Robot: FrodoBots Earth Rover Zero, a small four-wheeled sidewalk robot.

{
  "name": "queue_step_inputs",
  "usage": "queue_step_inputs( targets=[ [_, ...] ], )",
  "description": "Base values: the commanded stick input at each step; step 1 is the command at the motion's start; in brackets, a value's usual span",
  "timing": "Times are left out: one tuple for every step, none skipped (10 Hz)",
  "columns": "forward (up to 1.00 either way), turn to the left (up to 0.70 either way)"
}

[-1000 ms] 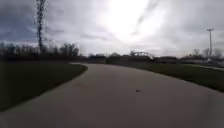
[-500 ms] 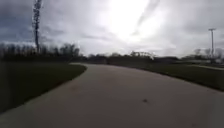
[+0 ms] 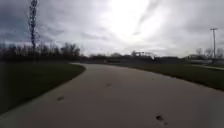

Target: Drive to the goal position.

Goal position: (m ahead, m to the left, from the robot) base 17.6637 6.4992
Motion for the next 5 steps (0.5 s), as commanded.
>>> queue_step_inputs(
  targets=[
    [1.0,0.0],
    [1.0,0.0],
    [1.0,0.0],
    [1.0,0.0],
    [1.0,0.0]
  ],
)
